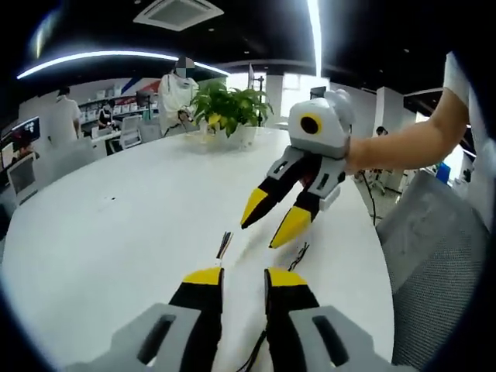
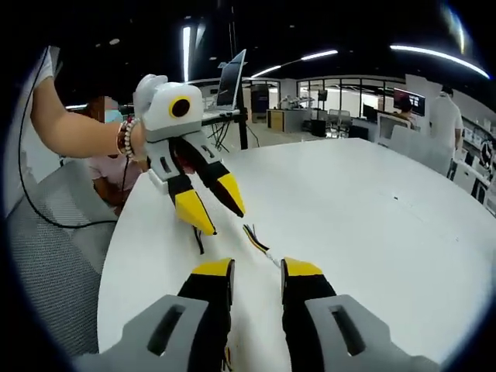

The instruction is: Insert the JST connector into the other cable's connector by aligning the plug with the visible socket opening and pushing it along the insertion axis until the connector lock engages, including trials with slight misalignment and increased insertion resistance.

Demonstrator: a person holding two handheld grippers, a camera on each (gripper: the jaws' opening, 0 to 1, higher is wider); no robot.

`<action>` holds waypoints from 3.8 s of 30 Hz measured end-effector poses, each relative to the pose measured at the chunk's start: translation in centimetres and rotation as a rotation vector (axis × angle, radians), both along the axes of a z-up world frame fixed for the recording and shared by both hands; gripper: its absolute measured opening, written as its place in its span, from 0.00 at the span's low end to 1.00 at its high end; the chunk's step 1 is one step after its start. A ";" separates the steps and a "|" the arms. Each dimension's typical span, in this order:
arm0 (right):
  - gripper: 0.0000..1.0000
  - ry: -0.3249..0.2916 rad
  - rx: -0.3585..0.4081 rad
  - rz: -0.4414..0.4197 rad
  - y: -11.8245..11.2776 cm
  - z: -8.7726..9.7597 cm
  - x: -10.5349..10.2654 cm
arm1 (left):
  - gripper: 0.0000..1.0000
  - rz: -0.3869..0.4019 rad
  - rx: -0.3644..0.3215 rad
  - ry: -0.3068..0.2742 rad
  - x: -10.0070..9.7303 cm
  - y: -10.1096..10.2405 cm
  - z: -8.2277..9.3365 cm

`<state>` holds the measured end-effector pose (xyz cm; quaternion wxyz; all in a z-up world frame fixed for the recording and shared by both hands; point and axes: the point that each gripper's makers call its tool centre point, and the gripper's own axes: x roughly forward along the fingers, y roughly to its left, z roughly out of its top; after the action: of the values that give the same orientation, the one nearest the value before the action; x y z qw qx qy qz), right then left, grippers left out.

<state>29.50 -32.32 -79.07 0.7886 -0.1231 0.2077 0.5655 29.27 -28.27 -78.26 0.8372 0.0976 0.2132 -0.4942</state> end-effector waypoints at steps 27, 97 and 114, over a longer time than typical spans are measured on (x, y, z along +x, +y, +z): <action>0.13 0.034 -0.105 0.072 0.0 -5.5 -4.5 | 0.17 0.047 0.075 0.054 -3.4 1.2 -5.7; 0.00 -0.043 -0.257 0.279 1.4 -6.0 -7.0 | 0.00 -0.230 0.336 -0.120 -6.1 -0.7 -6.4; 0.02 -0.011 -0.226 0.231 1.4 -6.0 -6.6 | 0.07 -0.182 0.274 -0.074 -5.6 -0.3 -6.4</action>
<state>22.91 -30.96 -85.12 0.7006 -0.2372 0.2503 0.6246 23.62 -28.56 -84.63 0.7752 0.2476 0.2380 -0.5302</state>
